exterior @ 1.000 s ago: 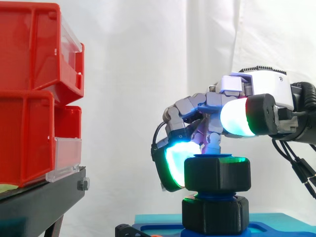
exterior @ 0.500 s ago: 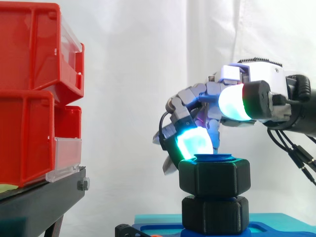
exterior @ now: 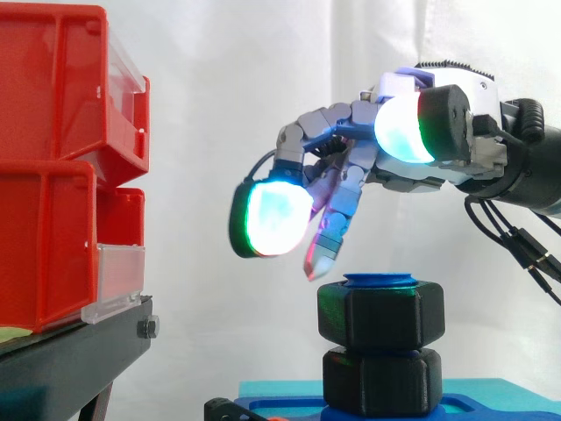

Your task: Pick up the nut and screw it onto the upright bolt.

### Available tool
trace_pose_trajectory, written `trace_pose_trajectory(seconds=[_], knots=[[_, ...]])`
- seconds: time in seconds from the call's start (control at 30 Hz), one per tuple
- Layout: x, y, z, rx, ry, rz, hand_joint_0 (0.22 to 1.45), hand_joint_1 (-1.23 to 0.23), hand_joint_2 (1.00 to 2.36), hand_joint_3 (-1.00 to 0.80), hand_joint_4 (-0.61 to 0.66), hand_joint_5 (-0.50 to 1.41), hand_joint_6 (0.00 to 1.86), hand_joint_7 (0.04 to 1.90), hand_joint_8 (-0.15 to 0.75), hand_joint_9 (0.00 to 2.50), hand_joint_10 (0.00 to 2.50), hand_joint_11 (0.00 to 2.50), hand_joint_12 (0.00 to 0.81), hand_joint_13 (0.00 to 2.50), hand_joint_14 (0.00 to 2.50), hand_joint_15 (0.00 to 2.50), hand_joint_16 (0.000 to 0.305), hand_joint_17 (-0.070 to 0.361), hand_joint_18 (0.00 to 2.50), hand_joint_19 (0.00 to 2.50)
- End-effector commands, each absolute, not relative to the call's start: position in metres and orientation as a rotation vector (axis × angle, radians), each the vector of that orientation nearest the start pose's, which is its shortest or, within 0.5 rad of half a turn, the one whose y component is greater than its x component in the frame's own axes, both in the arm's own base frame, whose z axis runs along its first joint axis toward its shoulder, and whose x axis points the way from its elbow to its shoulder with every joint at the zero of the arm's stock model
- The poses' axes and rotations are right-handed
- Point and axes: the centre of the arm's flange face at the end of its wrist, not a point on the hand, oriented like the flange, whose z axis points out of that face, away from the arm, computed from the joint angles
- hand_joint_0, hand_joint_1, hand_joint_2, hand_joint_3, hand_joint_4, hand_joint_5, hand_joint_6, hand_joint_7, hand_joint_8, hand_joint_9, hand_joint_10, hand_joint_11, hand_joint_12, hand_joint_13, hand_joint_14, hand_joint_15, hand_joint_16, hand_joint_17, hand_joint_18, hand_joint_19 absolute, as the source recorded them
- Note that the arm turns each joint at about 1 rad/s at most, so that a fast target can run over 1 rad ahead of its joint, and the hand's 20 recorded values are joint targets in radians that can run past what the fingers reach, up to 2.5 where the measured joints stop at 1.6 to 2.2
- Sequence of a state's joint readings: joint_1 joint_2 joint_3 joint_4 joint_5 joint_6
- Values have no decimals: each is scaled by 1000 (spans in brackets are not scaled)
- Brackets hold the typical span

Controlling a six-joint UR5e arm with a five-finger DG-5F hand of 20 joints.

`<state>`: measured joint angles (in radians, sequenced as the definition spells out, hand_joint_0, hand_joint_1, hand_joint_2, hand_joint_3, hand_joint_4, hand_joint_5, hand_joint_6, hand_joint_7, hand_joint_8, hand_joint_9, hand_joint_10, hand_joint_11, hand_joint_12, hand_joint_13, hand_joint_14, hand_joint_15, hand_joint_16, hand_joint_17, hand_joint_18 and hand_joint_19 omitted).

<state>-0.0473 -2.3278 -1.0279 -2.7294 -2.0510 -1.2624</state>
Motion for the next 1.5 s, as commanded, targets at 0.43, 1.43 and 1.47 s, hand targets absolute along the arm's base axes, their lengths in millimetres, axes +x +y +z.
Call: trace_pose_trajectory(seconds=[0.43,1.43,1.47], knots=[[777,-83,274,-127,1433,566,514,-152,1000,-500,251,-66,504,916,254,953,0,0,251,653,0,0,26,59,331,0],[770,-102,270,-121,1469,555,530,-195,1000,-500,173,0,503,1501,269,1047,0,0,241,733,0,0,24,53,403,12],[769,-105,270,-121,1467,552,533,-201,1000,-500,155,8,503,1527,272,1077,0,7,236,746,0,0,23,51,417,17]])
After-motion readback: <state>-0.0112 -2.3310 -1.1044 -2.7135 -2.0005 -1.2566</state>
